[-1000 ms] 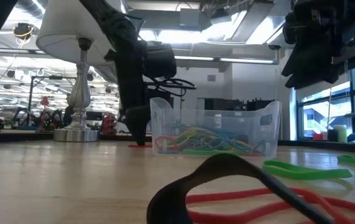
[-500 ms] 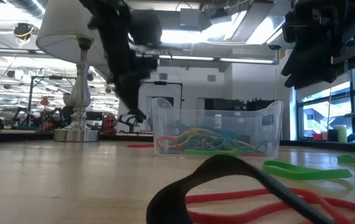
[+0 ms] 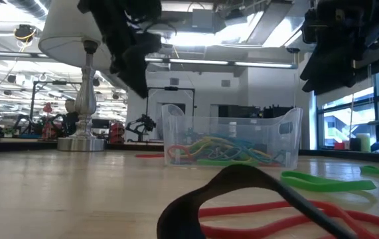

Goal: Pick and place rubber bands into bin
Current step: Put the red rubber band into the transparent bin

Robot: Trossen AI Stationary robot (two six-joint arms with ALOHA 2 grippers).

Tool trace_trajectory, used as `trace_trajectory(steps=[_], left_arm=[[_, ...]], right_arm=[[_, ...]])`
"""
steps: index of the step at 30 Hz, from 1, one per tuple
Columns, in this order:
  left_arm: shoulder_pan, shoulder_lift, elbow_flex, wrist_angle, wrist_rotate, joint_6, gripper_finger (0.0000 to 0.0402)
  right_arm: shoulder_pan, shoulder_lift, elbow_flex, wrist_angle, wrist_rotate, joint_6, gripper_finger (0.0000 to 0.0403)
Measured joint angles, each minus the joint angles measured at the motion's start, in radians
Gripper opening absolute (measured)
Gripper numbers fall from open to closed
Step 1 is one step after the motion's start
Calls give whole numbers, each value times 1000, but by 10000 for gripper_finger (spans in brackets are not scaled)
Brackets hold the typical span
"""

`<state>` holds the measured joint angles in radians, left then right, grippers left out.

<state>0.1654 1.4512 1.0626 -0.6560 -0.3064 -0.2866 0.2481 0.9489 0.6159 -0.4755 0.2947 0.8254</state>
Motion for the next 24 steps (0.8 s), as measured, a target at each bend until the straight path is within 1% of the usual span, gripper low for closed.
trace_trajectory(steps=[3,6,10,14,18,20,24], left_arm=[[1,19,-31,5,1,10,72],[1,38,-76,43,1,99,115],[3,48,-174,185,21,159,171],[3,48,-278,369,48,159,217],[3,48,-368,557,69,160,246],[3,48,-408,642,83,160,256],[4,48,-485,733,81,185,268]], right_arm=[[0,0,0,1,0,2,165],[0,0,0,6,0,3,165],[0,0,0,12,0,18,165],[0,0,0,16,0,76,165],[0,0,0,16,5,118,165],[-1,0,0,17,29,140,165],[-1,0,0,24,104,169,165]])
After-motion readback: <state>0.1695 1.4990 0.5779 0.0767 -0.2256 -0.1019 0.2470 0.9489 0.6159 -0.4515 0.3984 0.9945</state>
